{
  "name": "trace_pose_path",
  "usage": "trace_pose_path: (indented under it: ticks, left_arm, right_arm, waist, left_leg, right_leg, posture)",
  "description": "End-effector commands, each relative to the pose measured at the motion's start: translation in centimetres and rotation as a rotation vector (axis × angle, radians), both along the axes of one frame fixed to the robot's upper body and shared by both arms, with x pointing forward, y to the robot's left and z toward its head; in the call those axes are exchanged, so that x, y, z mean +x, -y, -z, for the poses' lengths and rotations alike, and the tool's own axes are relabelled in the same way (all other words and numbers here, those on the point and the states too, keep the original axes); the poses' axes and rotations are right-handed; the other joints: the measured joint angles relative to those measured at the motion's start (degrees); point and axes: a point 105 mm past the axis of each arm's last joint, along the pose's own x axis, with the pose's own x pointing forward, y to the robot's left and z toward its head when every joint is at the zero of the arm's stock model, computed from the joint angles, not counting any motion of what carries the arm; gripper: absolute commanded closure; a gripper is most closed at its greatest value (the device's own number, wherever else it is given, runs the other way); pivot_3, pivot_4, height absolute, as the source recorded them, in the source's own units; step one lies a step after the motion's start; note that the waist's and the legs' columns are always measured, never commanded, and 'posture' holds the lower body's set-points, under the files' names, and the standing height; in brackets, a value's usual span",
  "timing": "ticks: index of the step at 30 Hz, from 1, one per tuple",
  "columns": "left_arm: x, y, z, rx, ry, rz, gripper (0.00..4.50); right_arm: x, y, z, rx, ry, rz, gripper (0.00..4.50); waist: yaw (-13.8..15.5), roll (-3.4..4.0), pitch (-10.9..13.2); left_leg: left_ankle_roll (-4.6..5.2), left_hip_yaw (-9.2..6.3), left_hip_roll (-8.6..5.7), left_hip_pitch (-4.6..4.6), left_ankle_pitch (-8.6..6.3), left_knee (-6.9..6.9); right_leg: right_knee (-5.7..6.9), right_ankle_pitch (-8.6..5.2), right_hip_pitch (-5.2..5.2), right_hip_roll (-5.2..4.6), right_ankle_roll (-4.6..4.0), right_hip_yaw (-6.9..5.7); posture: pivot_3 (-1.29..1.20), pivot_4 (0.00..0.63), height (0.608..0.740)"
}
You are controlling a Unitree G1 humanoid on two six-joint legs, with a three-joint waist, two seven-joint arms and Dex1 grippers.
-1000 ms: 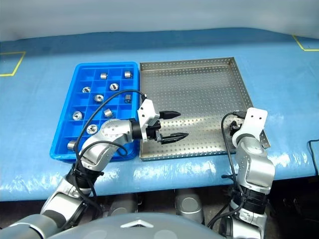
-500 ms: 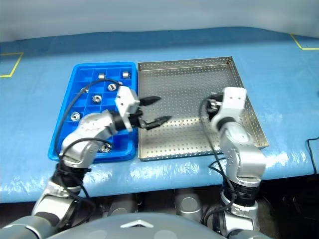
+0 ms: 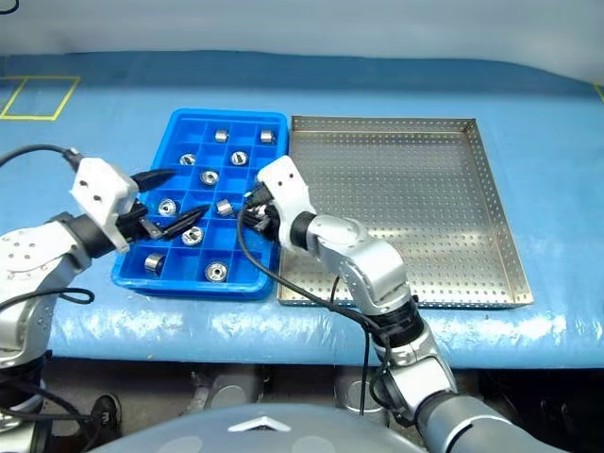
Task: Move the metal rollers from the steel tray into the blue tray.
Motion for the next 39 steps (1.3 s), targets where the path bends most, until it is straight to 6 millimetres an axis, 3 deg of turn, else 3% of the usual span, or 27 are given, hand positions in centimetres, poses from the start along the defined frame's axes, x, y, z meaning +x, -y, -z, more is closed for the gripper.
trace_pose_path:
  ticks: [1, 2, 5, 8, 11, 14, 18, 21, 28, 39]
  left_arm:
    - [-0.6, 0.7, -0.3, -0.006, 0.031, -0.001, 0.37]
    - [-0.7, 0.9, -0.2, -0.018, 0.028, -0.003, 0.37]
    - [-0.8, 1.5, 0.0, -0.05, 0.022, 0.004, 0.37]
    - [-0.6, 1.9, 0.2, -0.066, 0.015, 0.018, 0.37]
    - [-0.3, 3.0, 0.3, -0.091, 0.007, 0.061, 0.37]
    - [0.2, 5.1, 0.7, -0.131, -0.01, 0.147, 0.37]
    - [0.5, 7.6, 2.1, -0.153, -0.053, 0.248, 0.37]
    - [0.7, 9.1, 2.9, -0.174, -0.078, 0.3, 0.37]
    - [1.2, 11.0, 3.4, -0.212, -0.076, 0.354, 0.37]
    - [1.1, 11.1, 3.9, -0.205, -0.079, 0.366, 0.37]
  right_arm:
    - [0.0, -0.5, -0.6, 0.023, 0.023, -0.027, 2.78]
    - [-0.1, -0.5, -0.4, 0.019, 0.016, -0.033, 2.78]
    - [0.0, -0.3, -0.2, 0.004, 0.025, -0.028, 1.73]
    - [-0.2, 0.1, -1.6, 0.039, 0.094, -0.02, 0.79]
    - [0.8, 2.4, -2.9, 0.072, 0.147, 0.101, 0.79]
    - [2.0, 8.5, -3.2, 0.039, 0.189, 0.24, 0.79]
    - [1.0, 13.1, -2.3, -0.029, 0.171, 0.236, 0.62]
    - [-0.2, 14.4, -1.9, -0.047, 0.169, 0.209, 0.02]
    - [-1.5, 16.0, -1.0, -0.094, 0.187, 0.26, 0.02]
    - [-1.8, 17.7, -1.1, -0.114, 0.194, 0.349, 0.02]
  waist:
    - [0.6, -0.02, 0.0]
    - [0.7, -0.03, 0.0]
    - [0.9, -0.04, 0.0]
    - [0.8, -0.04, 0.0]
    - [0.7, -0.05, 0.0]
    - [1.1, -0.06, 0.0]
    - [0.8, -0.06, 0.0]
    - [-0.4, -0.04, 0.0]
    - [-2.4, -0.05, 0.0]
    - [-2.9, -0.05, 0.0]
  left_leg:
    - [0.0, -0.01, 0.0, 0.0, 0.0, 0.0]
    - [0.0, 0.0, 0.0, 0.0, 0.0, 0.0]
    - [-0.02, -0.02, 0.01, 0.0, 0.01, 0.01]
    - [-0.03, -0.01, 0.02, 0.03, 0.02, 0.0]
    - [-0.03, -0.01, 0.03, 0.02, 0.02, 0.0]
    - [-0.05, -0.04, -0.06, 0.01, 0.03, 0.05]
    - [-0.03, -0.02, -0.14, 0.04, 0.02, 0.1]
    - [0.02, 0.0, -0.05, 0.08, -0.01, 0.03]
    - [0.04, -0.02, 0.02, 0.18, -0.02, 0.12]
    - [0.04, 0.0, -0.02, 0.18, -0.02, 0.43]
  right_leg:
    - [0.0, 0.01, 0.0, 0.0, -0.03, -0.01]
    - [0.0, 0.02, 0.0, 0.0, -0.04, -0.01]
    - [0.02, 0.02, 0.0, 0.0, -0.05, -0.04]
    - [0.04, 0.01, 0.0, 0.01, -0.04, -0.05]
    - [0.05, 0.0, -0.01, 0.01, -0.03, -0.06]
    - [0.03, 0.01, 0.06, -0.06, -0.01, -0.07]
    - [-0.24, 0.09, 0.27, -0.12, 0.12, -0.05]
    - [-0.22, 0.07, 0.25, -0.05, 0.04, -0.03]
    - [-0.03, -0.02, 0.29, 0.06, 0.08, -0.01]
    - [-0.05, 0.08, 0.44, 0.04, 0.25, 0.03]
  posture:
    - [0.18, 0.15, 0.74]
    - [0.18, 0.15, 0.74]
    - [0.17, 0.15, 0.74]
    - [0.16, 0.15, 0.74]
    - [0.13, 0.15, 0.74]
    - [0.1, 0.15, 0.74]
    - [0.06, 0.15, 0.74]
    - [0.02, 0.15, 0.74]
    - [-0.03, 0.15, 0.74]
    - [-0.06, 0.15, 0.74]
